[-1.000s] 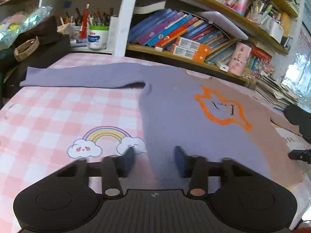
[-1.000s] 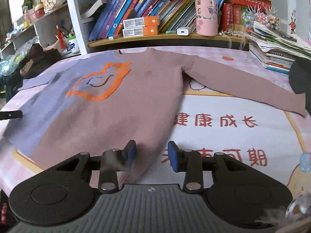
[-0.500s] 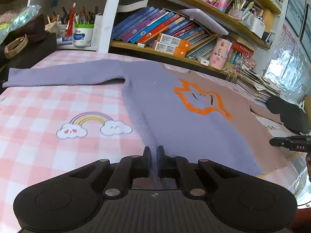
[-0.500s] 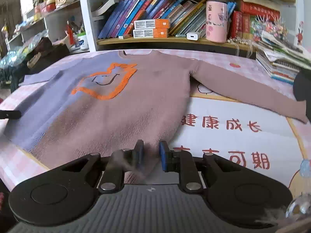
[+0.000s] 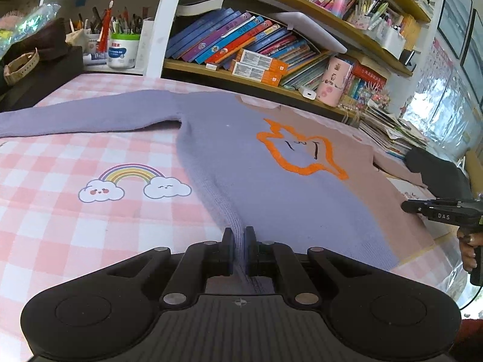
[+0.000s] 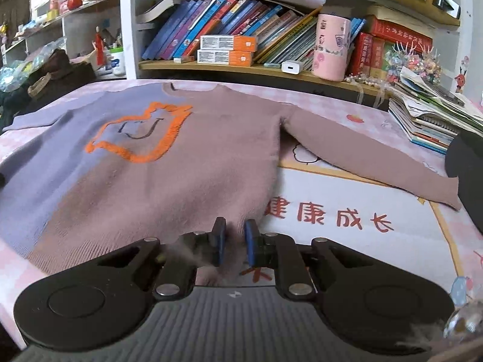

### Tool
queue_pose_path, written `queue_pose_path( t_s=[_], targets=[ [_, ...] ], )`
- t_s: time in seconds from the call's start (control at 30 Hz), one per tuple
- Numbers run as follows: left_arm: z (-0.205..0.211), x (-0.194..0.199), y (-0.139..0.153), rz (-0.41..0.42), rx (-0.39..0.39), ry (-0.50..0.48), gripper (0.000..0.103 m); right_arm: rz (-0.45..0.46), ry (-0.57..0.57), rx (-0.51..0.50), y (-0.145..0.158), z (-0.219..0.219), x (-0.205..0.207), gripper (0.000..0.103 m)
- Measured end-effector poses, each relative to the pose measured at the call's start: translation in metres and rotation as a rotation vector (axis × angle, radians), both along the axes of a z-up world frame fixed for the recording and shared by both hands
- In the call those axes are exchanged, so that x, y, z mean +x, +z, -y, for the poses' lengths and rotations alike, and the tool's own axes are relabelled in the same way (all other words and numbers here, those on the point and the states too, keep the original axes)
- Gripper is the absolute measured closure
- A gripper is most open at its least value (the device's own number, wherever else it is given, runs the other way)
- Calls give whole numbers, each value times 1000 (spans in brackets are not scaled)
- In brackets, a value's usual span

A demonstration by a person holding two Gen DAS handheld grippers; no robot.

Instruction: Fold clothes

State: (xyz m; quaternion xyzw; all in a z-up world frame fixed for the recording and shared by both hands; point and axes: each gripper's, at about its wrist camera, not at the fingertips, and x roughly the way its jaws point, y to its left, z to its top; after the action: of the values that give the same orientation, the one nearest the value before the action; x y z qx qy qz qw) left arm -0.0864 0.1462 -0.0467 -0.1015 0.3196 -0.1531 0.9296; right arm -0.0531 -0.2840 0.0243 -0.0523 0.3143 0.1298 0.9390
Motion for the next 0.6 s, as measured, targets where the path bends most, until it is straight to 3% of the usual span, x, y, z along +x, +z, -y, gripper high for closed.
queue_pose_path(
  t_s=[0.37, 0.43, 0.57, 0.6],
  targets=[
    [0, 4, -6, 3, -32, 0, 98, 16, -51, -46, -4, -6, 17, 93],
    [0, 4, -6, 3, -28, 3, 97, 2, -62, -6, -3, -1, 14, 92],
    [9, -1, 1, 32, 58, 13, 88, -16, -76, 87, 1, 11, 3, 87],
    [10, -1, 3, 39, 68, 15, 86, -14, -75, 97, 2, 12, -1, 82]
  ],
)
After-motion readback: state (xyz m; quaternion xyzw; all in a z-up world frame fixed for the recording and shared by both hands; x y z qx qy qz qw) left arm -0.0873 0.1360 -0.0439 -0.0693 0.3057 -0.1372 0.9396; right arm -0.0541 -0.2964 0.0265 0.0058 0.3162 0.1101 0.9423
